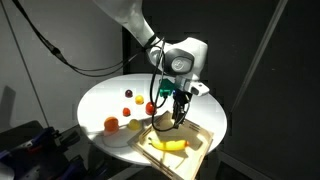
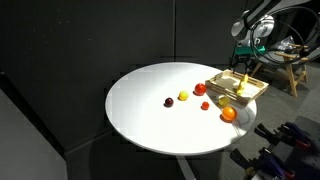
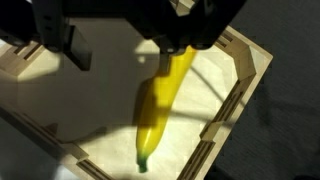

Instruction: Place the toy banana on the tray

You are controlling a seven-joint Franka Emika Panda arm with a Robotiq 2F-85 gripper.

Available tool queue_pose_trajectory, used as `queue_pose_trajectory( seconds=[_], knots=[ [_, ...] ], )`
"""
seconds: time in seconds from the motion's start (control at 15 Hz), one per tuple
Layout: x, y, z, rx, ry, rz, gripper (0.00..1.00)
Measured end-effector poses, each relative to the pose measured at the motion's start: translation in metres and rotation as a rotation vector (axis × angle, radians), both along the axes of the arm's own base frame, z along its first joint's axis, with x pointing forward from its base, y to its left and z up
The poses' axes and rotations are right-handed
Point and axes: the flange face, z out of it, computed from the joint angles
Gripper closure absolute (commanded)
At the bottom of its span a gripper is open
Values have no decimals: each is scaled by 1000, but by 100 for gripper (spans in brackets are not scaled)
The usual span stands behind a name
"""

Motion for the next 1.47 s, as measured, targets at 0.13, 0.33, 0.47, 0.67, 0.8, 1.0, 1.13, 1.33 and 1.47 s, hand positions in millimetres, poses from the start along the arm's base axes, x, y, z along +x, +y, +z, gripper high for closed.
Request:
queue_pose_trajectory(
  seconds=[0.13,0.33,0.47,0.67,0.8,1.0,1.13,1.33,1.47],
  knots=[
    [1,0,1,-1,-2,0,0],
    [2,-1,3,-3,-5,0,0],
    [4,-1,5,-6,-11,1,0],
    [8,2,12,-10,-22,9,0],
    [12,8,19,-11,-30,21,0],
    [19,25,31,-7,-27,74,0],
    [22,38,39,-5,-20,123,0],
    [24,56,50,-6,-3,199,0],
    [21,67,56,-6,7,246,0]
  ],
)
